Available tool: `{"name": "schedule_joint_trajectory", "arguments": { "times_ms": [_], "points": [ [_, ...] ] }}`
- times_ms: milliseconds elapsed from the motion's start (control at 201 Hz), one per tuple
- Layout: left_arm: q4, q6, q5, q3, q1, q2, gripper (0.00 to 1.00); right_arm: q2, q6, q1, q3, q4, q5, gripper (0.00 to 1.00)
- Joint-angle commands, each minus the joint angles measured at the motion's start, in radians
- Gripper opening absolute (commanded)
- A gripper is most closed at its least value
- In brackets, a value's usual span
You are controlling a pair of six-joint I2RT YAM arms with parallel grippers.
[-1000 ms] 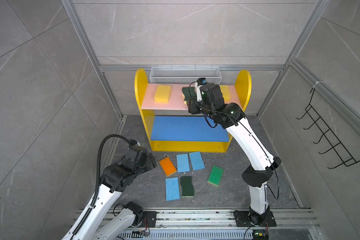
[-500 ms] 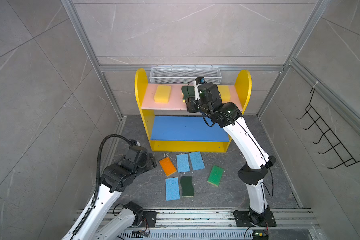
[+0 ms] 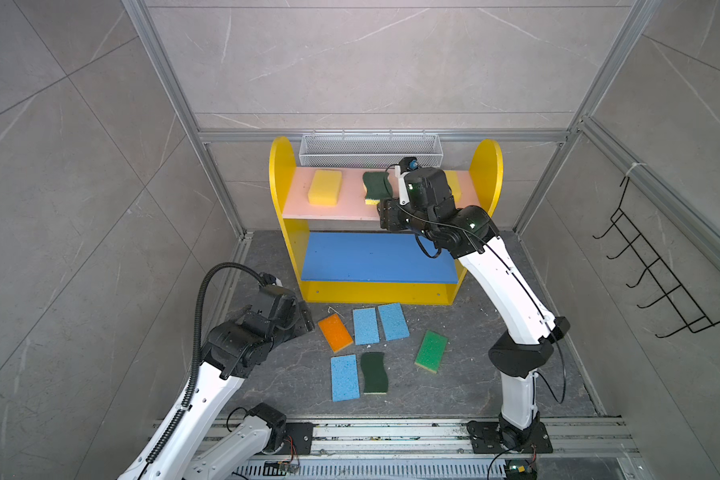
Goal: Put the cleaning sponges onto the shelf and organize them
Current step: 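Withdraw the right gripper from the shelf while the left gripper rises toward the pink shelf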
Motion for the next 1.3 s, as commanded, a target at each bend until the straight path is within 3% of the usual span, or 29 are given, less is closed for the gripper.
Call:
{"name": "schedule_joint_trajectory", "arguments": {
  "times_ms": [0,314,498,652,906,1120,1299],
  "points": [
    [-0.025,0.047,-0.013,0.086,0.003,0.015,0.72,-0.129,0.006,0.006,-0.077,-0.01,-0.025,0.73],
    [-0.104,0.154,-0.01,0.39,-0.024,0.16,0.71,-0.386,-0.079,0.004,-0.251,-0.019,-0.024,0.76],
    [-0.145,0.229,-0.005,0.642,-0.065,0.292,0.71,-0.552,-0.107,-0.001,-0.461,-0.025,-0.004,0.8],
    [-0.179,0.297,-0.014,0.896,-0.122,0.451,0.7,-0.676,-0.101,-0.019,-0.643,-0.033,0.02,0.8],
    [-0.162,0.413,-0.041,1.281,-0.212,0.74,0.7,-0.834,-0.024,-0.047,-0.932,-0.046,-0.058,0.78],
    [-0.01,0.474,-0.06,1.342,-0.211,0.849,0.72,-0.91,0.049,-0.05,-1.087,-0.061,-0.164,0.77],
    [0.078,0.458,-0.05,1.358,-0.194,0.918,0.73,-0.956,0.076,-0.05,-1.157,-0.063,-0.203,0.76]
  ]
}}
